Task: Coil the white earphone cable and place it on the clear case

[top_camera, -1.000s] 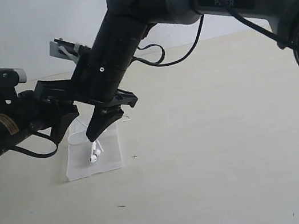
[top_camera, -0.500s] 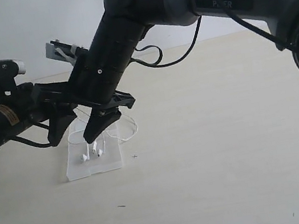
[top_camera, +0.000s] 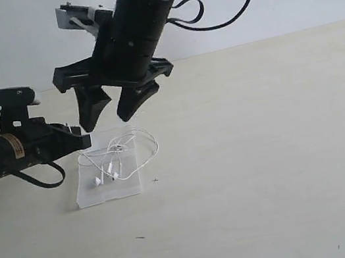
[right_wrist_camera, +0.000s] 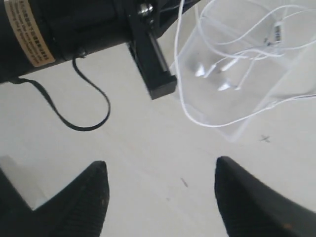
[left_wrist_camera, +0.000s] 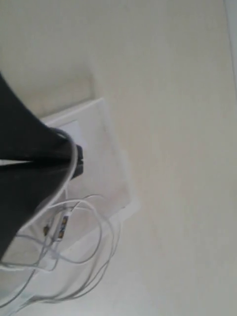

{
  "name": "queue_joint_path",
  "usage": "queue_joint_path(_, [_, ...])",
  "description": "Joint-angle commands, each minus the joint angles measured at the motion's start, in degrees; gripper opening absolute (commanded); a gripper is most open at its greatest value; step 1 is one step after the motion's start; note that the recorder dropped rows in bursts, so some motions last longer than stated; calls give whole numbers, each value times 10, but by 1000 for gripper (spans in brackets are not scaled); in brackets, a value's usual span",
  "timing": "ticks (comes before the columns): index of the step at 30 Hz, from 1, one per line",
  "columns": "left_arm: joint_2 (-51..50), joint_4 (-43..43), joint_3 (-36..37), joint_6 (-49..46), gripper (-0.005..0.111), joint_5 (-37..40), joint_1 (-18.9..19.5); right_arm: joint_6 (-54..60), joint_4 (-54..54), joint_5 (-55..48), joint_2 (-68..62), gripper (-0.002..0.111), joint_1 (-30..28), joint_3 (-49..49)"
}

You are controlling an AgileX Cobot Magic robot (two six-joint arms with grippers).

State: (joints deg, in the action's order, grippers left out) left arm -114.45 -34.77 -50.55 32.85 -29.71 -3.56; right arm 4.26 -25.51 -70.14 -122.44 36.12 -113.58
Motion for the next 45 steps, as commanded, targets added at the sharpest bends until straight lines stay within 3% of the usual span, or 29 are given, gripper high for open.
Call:
queue_joint_path(1, [-1, -171, -19, 143, 0, 50, 1, -13, 61, 2, 12, 58, -4, 1])
queue_joint_path(5, [-1, -362, -46, 322, 0, 53, -5, -14, 75, 2, 12, 56, -4, 1])
queue_joint_path(10, [11, -652, -110, 625, 0, 64, -17, -14, 118, 2, 12, 56, -4, 1])
queue_joint_path(18, [15, -652, -147, 779, 0, -29, -11, -19, 171, 2, 12, 56, -5, 1])
queue_joint_path(25, [15, -652, -147, 840, 0, -4, -9, -33, 157, 2, 12, 51, -6, 1])
queue_joint_path(28, [15, -652, -147, 846, 0, 1, -4, -20, 105, 2, 6, 35, -6, 1])
queue_joint_path(32, [15, -652, -147, 851, 0, -13, 8, 40, 100, 2, -13, 0, -6, 2])
queue_joint_path(36, [15, -652, -147, 876, 0, -20, 27, 115, 65, 2, -39, 0, -6, 2])
queue_joint_path(42, [15, -652, -147, 888, 0, -61, 62, 325, -141, 2, -72, 0, -6, 2])
queue_joint_path(45, [15, -652, -147, 888, 0, -75, 70, 348, -186, 2, -87, 0, -6, 2])
